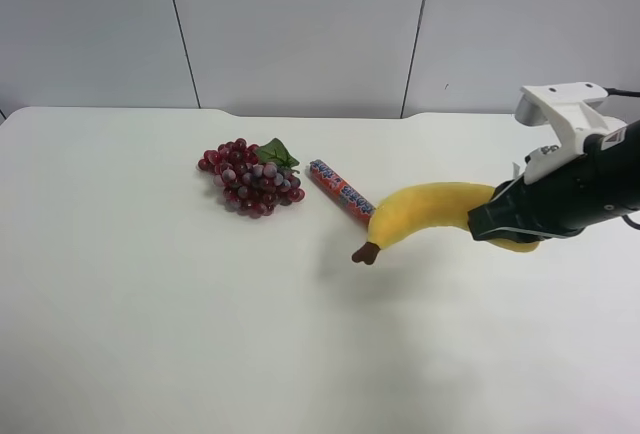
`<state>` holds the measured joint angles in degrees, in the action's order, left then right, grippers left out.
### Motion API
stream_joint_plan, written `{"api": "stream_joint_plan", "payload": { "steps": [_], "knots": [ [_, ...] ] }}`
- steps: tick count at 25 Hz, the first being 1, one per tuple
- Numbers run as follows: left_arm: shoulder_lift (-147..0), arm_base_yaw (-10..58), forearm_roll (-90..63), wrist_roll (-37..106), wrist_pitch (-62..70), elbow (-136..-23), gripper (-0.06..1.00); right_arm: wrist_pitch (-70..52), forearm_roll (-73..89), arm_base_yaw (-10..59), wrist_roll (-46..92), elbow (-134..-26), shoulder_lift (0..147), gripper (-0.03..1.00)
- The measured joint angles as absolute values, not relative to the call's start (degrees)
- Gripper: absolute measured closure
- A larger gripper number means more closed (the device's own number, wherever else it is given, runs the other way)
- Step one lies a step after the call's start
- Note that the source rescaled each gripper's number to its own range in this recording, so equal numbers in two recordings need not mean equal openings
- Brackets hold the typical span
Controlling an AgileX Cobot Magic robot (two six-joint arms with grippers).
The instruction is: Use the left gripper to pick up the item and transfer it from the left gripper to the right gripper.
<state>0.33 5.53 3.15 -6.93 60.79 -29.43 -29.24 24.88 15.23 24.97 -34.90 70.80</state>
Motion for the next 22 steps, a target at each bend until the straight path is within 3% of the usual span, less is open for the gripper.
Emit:
{"api": "stream_joint_plan", "payload": {
  "steps": [10,22],
  "knots": [
    [0.33,3.69,3.15,-6.75,60.79,-29.43,-0.05,-33.16,22.68,11.65,25.74,-34.95,80.78,0.97],
    [0.33,3.69,3.15,-6.71,60.79,-29.43,-0.05,-30.47,33.63,11.65,35.02,-35.08,92.19,0.96]
  ]
}}
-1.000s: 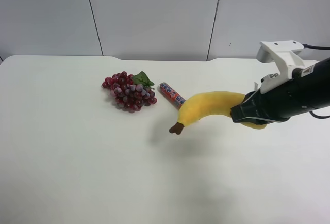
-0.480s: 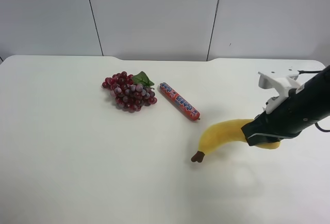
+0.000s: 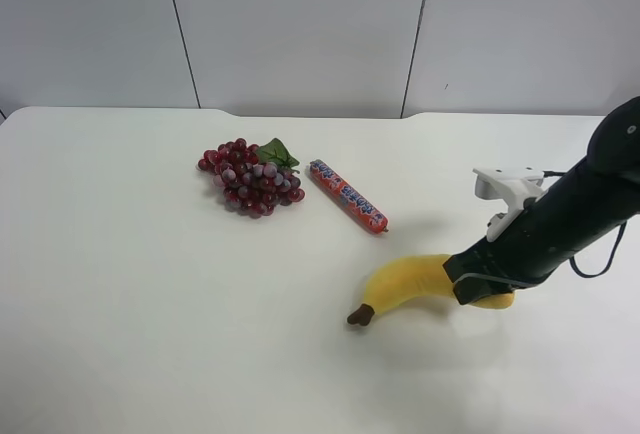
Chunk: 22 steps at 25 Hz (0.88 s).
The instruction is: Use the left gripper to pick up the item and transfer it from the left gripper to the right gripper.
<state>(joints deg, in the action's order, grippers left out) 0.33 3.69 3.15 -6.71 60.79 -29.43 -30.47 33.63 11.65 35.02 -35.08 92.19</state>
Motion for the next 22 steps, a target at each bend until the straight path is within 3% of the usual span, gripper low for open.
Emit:
{"api": "stream_joint_plan", "payload": {
  "steps": [1,3,5,6,8,13,22],
  "knots": [
    [0.33,3.69,3.15,-6.71,60.79,-29.43,-0.05,-30.73,34.06,11.65,35.66,-35.08,92.32,0.90],
    [0.33,3.69,3.15,-6.71,60.79,-29.43,-0.05,-31.39,34.28,11.65,36.11,-35.08,92.52,0.67],
    [0.33,3.69,3.15,-6.71,60.79,-29.43,-0.05,-31.67,34.28,11.65,36.17,-35.08,92.52,0.29],
    [0.33,3.69,3.15,-6.71,60.79,-29.43,-0.05,-31.67,34.28,11.65,36.17,-35.08,92.52,0.16],
    [0.33,3.69,3.15,-6.71,60.79,-29.43,-0.05,-31.67,34.28,11.65,36.17,-35.14,92.52,0.04],
    [0.33,3.69,3.15,-6.71,60.79,-29.43,-0.05,-35.57,31.86,11.65,35.60,-37.80,90.47,-0.03],
    [0.33,3.69,3.15,-6.71,60.79,-29.43,-0.05,-52.06,17.22,11.65,22.17,-49.47,76.88,-0.03]
  ]
}}
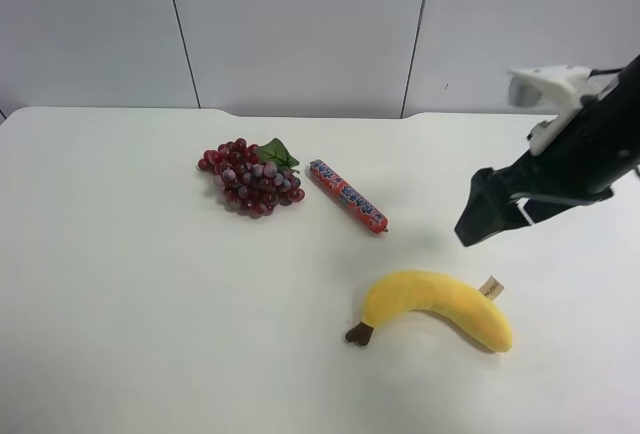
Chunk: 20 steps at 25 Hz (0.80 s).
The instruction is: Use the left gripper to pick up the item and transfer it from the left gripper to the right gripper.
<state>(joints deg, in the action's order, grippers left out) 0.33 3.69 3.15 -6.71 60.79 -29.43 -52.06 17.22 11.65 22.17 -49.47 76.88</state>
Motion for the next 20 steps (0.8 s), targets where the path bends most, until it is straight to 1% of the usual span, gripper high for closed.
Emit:
{"api": "stream_joint_plan", "payload": {
  "steps": [4,5,10,20],
  "knots": [
    [0.33,3.69,3.15,-6.71,60.79,-29.43,-0.05,-57.81,10.94,11.65,16.94,-50.79,67.48,-0.03],
    [0.33,3.69,3.15,-6.71,60.79,-29.43,-0.06,-61.19,8.75,11.65,15.48,-50.87,62.75,-0.03],
    [0.33,3.69,3.15,-6.71,60.79,-29.43,-0.05,-68.41,4.66,11.65,12.18,-50.87,49.34,-0.03],
    [0.33,3.69,3.15,-6.71,60.79,-29.43,-0.05,-69.67,3.65,11.65,6.76,-50.89,24.35,-0.03]
  ]
}}
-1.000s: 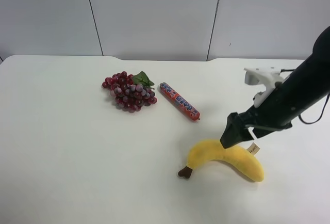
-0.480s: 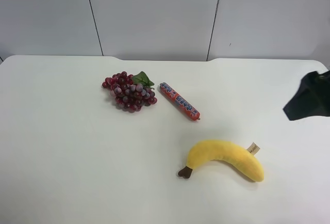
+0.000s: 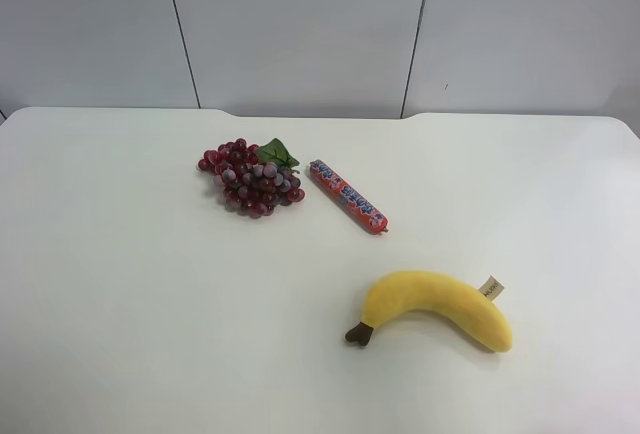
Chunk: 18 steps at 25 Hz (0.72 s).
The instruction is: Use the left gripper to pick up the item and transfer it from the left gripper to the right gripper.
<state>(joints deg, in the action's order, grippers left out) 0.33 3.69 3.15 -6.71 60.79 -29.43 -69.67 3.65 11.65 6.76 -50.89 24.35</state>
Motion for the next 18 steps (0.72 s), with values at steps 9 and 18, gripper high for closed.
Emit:
{"api": "stream_joint_plan", "payload": {
  "steps": [9,18],
  "knots": [
    [0.33,3.69,3.15,-6.71,60.79,-29.43,-0.05,-69.73,-0.80,11.65,2.44,-50.03,11.74,-0.03],
    [0.33,3.69,3.15,-6.71,60.79,-29.43,-0.05,-68.78,-3.68,11.65,1.40,-35.13,4.10,-0.03]
  ]
}}
